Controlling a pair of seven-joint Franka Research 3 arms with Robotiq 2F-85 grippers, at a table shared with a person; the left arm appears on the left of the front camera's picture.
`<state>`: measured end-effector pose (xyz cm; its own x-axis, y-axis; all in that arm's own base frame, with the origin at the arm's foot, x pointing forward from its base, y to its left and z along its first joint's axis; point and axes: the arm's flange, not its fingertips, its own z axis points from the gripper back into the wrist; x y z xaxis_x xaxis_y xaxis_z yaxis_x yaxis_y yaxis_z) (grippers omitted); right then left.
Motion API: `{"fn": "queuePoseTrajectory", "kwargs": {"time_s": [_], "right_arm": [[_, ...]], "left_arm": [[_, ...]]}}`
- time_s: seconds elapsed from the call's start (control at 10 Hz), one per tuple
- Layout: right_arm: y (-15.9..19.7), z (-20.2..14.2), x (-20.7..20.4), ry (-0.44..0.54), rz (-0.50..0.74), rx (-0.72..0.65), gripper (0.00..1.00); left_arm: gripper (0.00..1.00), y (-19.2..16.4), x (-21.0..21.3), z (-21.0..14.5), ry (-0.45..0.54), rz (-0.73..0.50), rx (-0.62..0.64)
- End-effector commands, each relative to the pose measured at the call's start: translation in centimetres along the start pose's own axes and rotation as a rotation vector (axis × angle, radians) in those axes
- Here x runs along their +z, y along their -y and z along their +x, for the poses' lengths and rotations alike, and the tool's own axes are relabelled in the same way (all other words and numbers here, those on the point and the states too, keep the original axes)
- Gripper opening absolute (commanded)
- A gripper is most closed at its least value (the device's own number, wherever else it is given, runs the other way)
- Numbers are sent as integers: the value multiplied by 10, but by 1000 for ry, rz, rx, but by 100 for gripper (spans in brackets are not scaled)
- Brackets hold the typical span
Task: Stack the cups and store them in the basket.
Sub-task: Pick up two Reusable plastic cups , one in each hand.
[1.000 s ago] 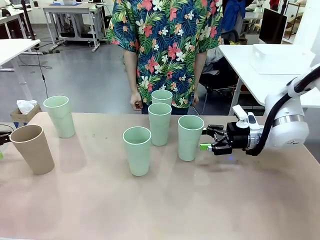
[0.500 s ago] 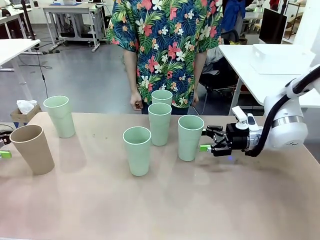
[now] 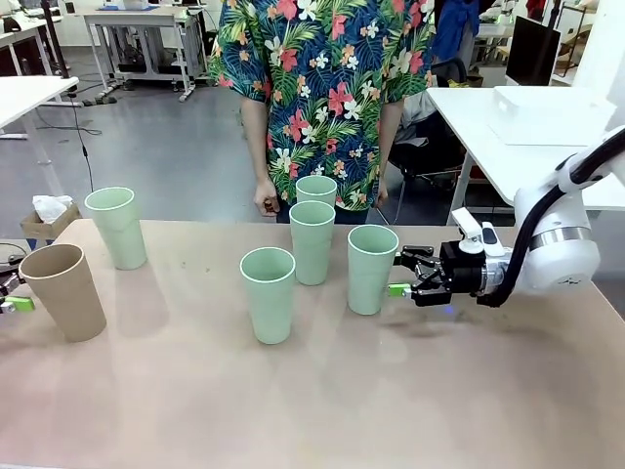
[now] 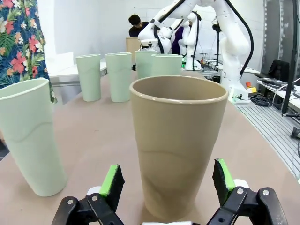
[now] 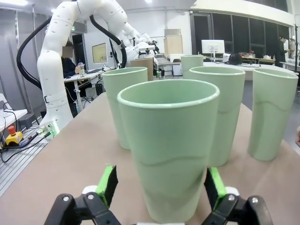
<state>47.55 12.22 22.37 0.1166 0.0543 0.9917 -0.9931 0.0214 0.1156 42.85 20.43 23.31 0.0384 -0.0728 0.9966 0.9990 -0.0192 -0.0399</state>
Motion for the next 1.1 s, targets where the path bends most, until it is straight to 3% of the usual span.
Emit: {"fn": "queuePoseTrajectory", "kwargs": {"time_s": [0.0,1.0], "right_arm": [[-5,0,-8,23,-21,15,100],[-9,-1,-16,32,-61,-43,100]], "left_arm": [[100,16,-6,-14,2,-40,-19],[100,11,-31,-10,34,-37,-6]]}}
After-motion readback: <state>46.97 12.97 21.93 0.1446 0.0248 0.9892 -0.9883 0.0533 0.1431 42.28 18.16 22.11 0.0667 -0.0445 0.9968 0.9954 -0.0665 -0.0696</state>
